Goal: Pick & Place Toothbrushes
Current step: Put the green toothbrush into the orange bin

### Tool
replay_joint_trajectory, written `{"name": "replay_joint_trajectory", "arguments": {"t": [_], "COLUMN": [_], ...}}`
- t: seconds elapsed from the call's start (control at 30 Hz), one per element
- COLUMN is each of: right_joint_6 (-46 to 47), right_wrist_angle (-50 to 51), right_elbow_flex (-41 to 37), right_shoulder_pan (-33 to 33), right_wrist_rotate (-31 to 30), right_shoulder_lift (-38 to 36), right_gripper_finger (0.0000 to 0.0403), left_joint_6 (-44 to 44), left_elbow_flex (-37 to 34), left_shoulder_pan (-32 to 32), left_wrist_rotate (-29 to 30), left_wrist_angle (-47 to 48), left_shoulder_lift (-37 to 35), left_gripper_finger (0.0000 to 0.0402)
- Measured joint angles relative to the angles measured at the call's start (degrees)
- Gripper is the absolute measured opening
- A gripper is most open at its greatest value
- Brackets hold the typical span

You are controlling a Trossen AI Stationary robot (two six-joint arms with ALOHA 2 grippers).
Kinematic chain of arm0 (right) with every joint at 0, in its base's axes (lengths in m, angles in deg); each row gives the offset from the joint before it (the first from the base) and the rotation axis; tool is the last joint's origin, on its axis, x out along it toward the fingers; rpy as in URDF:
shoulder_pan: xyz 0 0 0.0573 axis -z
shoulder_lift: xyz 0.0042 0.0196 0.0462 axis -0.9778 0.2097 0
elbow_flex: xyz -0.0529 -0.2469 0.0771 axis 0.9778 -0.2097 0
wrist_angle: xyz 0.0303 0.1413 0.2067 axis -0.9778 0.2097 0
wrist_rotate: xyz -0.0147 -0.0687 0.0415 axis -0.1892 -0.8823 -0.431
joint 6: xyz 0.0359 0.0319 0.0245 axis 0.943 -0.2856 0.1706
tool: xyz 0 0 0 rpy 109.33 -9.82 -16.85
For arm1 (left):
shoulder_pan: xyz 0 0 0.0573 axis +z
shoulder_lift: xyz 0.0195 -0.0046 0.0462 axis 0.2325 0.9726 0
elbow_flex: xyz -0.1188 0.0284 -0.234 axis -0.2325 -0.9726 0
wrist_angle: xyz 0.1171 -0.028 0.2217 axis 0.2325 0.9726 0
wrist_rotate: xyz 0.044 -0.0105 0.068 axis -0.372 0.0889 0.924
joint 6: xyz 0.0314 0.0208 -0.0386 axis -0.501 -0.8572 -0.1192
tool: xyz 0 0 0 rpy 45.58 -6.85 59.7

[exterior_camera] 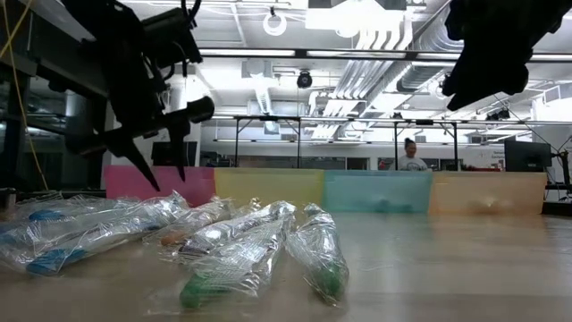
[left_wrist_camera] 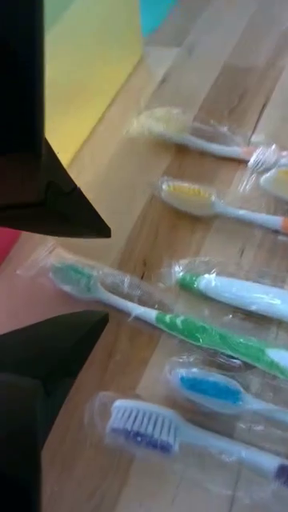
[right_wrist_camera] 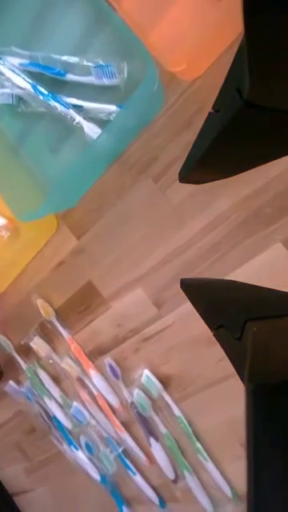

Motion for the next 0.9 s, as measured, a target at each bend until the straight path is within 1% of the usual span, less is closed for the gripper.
{"name": "replay_joint_trajectory", "arguments": {"t": [0.13, 0.33, 0.43, 0.6, 0.7, 0.8, 0.9], "right_joint_6": [0.14, 0.3, 0.35, 0.33, 0.31, 0.27, 0.11], "right_wrist_angle": [-0.03, -0.33, -0.33, -0.39, -0.39, -0.39, -0.31], "right_elbow_flex": [0.0, 0.0, 0.0, 0.0, 0.0, 0.0, 0.0], "right_shoulder_pan": [-1.22, -1.69, -1.66, -1.66, -1.66, -1.66, -1.66], "right_wrist_rotate": [0.02, 0.02, 0.74, 1.11, 1.11, 1.11, 1.11], "right_shoulder_lift": [0.0, 0.0, 0.0, 0.0, 0.0, 0.0, 0.0], "right_gripper_finger": [0.0197, 0.0197, 0.0197, 0.0197, 0.0197, 0.0197, 0.0197], "left_joint_6": [-1.52, -5.56, -7.31, -8.33, -10.94, -11.62, -11.6], "left_elbow_flex": [0.0, 0.02, 0.02, 1.33, 2.54, 4.22, 5.7], "left_shoulder_pan": [0.0, -0.02, -0.02, 0.0, -0.02, -0.04, -0.04], "left_wrist_rotate": [0.02, 0.04, 1.25, 2.96, 2.99, 3.17, 3.17], "left_wrist_angle": [-1.18, -2.66, -2.67, -2.32, -2.06, -0.71, 1.62], "left_shoulder_lift": [1.95, 4.34, 5.25, 7.39, 9.5, 11.56, 13.38], "left_gripper_finger": [0.014, 0.0139, 0.014, 0.0165, 0.0181, 0.0185, 0.0176]}}
